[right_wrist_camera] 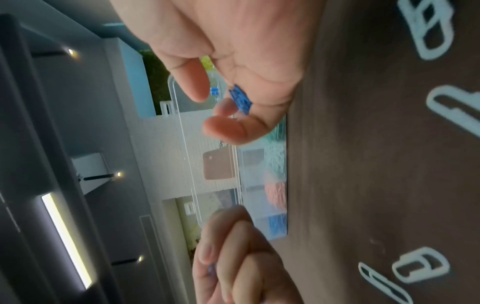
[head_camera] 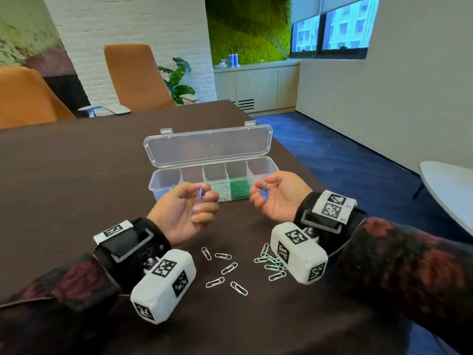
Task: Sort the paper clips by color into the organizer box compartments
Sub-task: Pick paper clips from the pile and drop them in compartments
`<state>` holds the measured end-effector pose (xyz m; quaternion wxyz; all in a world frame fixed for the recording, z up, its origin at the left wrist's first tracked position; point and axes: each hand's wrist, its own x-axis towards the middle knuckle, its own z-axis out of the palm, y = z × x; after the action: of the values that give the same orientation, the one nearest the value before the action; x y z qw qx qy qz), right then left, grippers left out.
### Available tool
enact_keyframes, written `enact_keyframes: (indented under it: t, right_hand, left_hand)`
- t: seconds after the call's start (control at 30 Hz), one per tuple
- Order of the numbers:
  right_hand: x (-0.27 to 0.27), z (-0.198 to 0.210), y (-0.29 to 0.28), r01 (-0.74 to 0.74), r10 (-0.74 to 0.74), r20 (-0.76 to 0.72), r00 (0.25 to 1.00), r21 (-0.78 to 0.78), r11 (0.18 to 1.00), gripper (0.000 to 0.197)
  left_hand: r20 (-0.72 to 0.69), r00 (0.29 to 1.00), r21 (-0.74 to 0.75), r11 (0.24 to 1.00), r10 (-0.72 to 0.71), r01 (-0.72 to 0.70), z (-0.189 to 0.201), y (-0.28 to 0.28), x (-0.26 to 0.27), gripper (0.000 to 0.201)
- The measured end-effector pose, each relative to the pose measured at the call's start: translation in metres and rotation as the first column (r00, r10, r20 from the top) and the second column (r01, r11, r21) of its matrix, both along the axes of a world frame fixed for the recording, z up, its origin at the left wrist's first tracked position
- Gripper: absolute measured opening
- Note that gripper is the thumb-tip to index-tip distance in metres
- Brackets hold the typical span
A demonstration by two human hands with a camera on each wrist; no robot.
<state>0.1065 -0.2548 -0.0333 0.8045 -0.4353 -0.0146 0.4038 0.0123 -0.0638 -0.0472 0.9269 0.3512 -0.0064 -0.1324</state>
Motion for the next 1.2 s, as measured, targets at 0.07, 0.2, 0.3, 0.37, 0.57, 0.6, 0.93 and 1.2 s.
enact_keyframes:
  t: [0.07,0.2,0.3,0.37,0.57,0.6,0.93,1.2]
  right_hand:
    - [-0.003,0.000,0.013,-0.043,0.044,0.012,0.999,-0.052,0.998,0.012]
    - [-0.005,0.019,0.048,-0.168,0.172,0.043,0.984,-0.074,0.983,0.034]
    - [-0.003,0.038,0.084,-0.157,0.160,0.073,0.984,-0.044,0.987,0.035]
    - [-0.003,0.046,0.109,-0.108,0.108,0.082,0.991,-0.013,0.994,0.032]
    - [-0.009,0.047,0.164,0.073,-0.071,0.094,0.993,-0.017,0.997,0.029]
    - [-0.009,0.046,0.169,0.103,-0.100,0.098,0.990,-0.028,0.994,0.028]
    - [0.000,0.031,0.205,0.191,-0.167,0.287,0.943,-0.058,0.980,0.023]
    - [0.002,0.024,0.190,0.028,-0.014,0.582,0.813,-0.015,1.000,0.030]
  left_hand:
    - [0.019,1.000,-0.090,0.996,0.012,-0.010,-0.004,0.008,-0.004,0.024]
    - [-0.029,0.976,0.051,0.975,0.216,-0.215,0.011,0.023,-0.010,0.027]
    - [0.023,0.866,0.217,0.843,0.500,-0.492,0.036,0.044,0.001,0.047]
    - [0.138,0.757,0.272,0.710,0.639,-0.649,0.051,0.056,0.015,0.047]
    - [0.349,0.588,0.518,0.372,0.730,-0.770,0.047,0.073,0.051,0.035]
    - [0.373,0.593,0.535,0.357,0.714,-0.766,0.041,0.075,0.052,0.031]
    - [0.469,0.533,0.467,0.314,0.705,-0.826,0.031,0.097,0.034,0.031]
    - [0.590,0.650,0.603,0.274,0.479,-0.750,0.032,0.099,-0.007,0.019]
